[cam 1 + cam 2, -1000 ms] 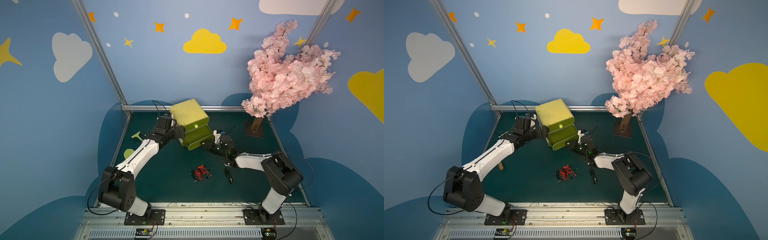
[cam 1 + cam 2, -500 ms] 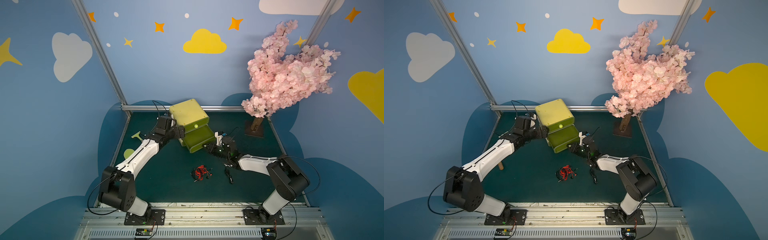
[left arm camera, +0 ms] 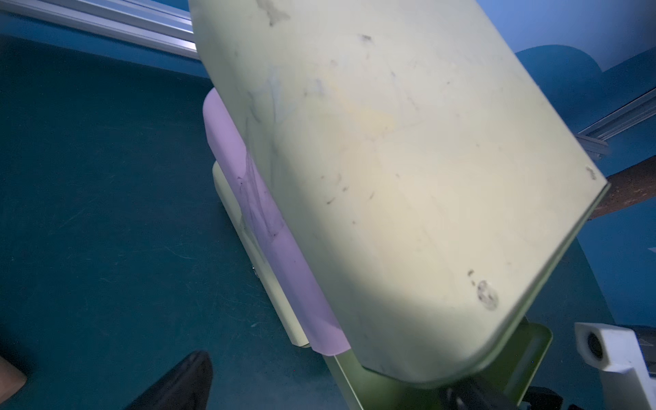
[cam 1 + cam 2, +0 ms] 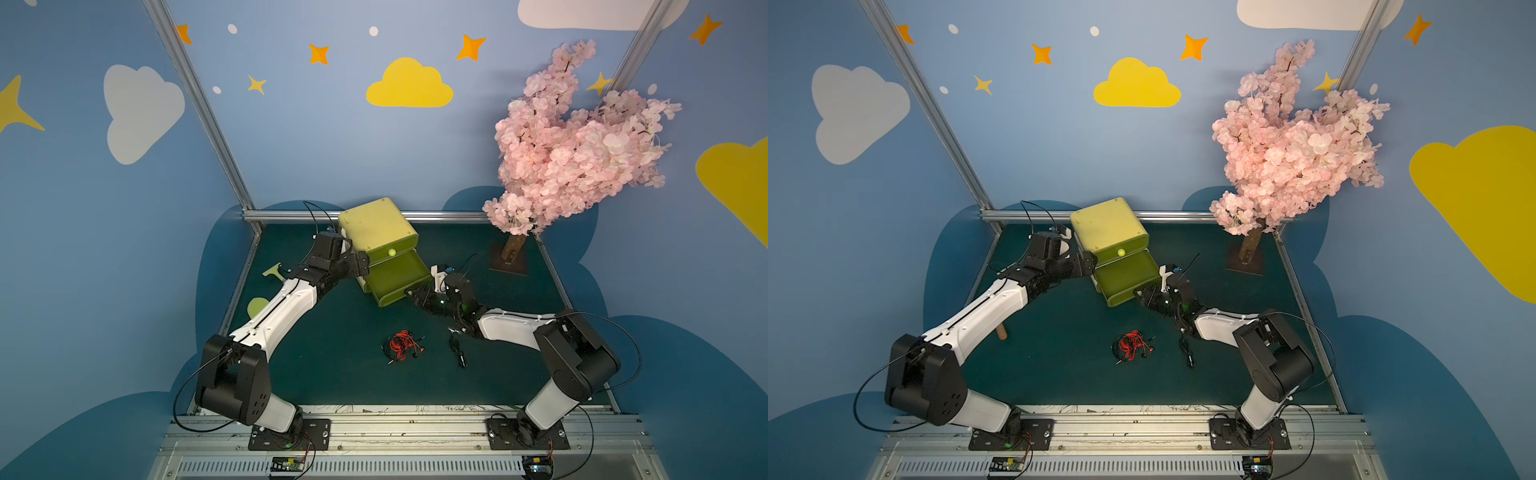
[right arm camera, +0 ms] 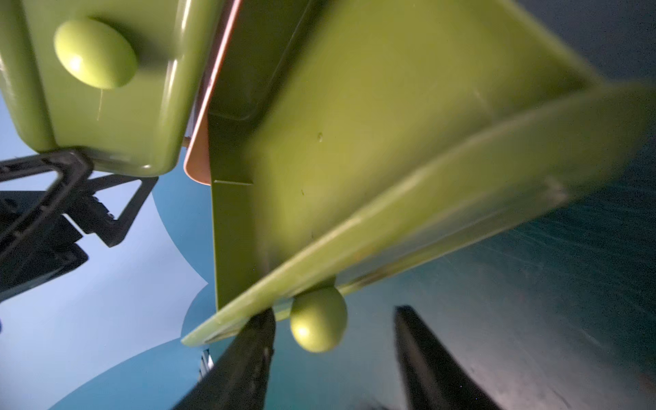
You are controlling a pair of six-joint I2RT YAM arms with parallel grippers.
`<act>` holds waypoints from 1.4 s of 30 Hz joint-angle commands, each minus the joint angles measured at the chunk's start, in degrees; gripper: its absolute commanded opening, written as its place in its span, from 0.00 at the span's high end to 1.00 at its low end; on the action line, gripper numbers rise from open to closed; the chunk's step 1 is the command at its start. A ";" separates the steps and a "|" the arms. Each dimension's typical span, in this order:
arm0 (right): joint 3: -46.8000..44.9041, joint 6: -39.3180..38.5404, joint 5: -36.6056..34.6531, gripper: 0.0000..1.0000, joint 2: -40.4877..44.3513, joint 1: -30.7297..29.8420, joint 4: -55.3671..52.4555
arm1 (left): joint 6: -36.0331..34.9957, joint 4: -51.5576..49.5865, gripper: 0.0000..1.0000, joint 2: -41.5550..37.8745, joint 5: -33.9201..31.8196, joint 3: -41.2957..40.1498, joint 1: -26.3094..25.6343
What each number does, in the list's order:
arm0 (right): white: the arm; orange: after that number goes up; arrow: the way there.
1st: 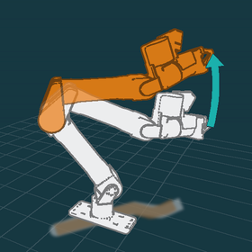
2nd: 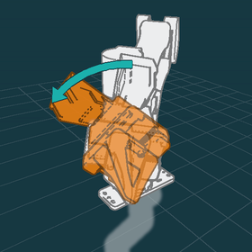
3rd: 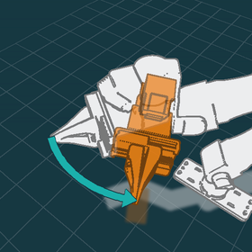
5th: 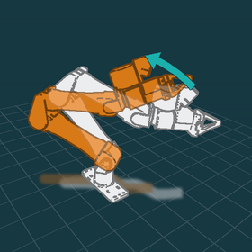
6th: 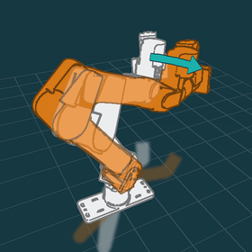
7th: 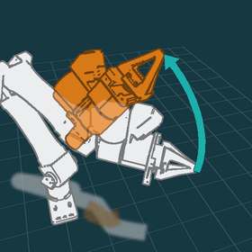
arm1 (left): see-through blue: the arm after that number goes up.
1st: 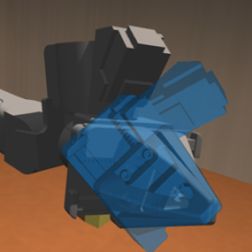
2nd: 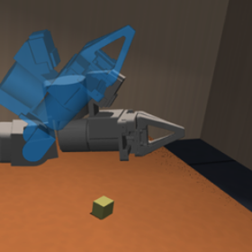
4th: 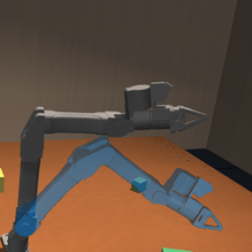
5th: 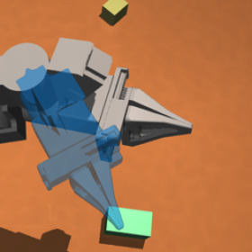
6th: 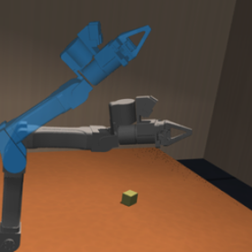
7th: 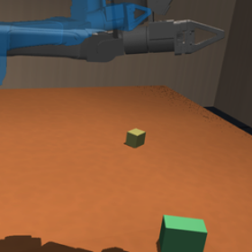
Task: Place the wired earphones into the drawer by color
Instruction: Open the drawer in the storage box, then pick up the wired earphones from the center of the board.
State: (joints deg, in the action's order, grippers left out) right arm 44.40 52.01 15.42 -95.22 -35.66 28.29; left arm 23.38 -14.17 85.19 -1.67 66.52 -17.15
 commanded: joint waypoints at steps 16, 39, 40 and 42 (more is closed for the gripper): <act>-3.44 -13.29 -2.14 0.02 17.69 2.47 -24.57 | 5.01 -8.92 0.00 -22.14 7.01 -13.00 0.21; -10.08 -21.69 -18.05 0.02 36.54 5.16 -43.78 | 17.16 -13.93 0.08 -21.28 3.56 -25.30 -21.67; -10.28 -21.53 -18.22 0.02 36.80 5.31 -43.76 | 17.51 -13.51 0.10 -20.05 2.87 -25.39 -22.44; -10.69 -20.83 -18.50 0.02 37.62 5.55 -43.94 | 18.03 -12.42 0.13 -17.70 1.85 -25.46 -23.64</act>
State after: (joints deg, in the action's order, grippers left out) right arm 34.33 31.22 -1.34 -59.24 -30.55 -14.37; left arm 39.31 -28.08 65.30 3.60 41.45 -39.59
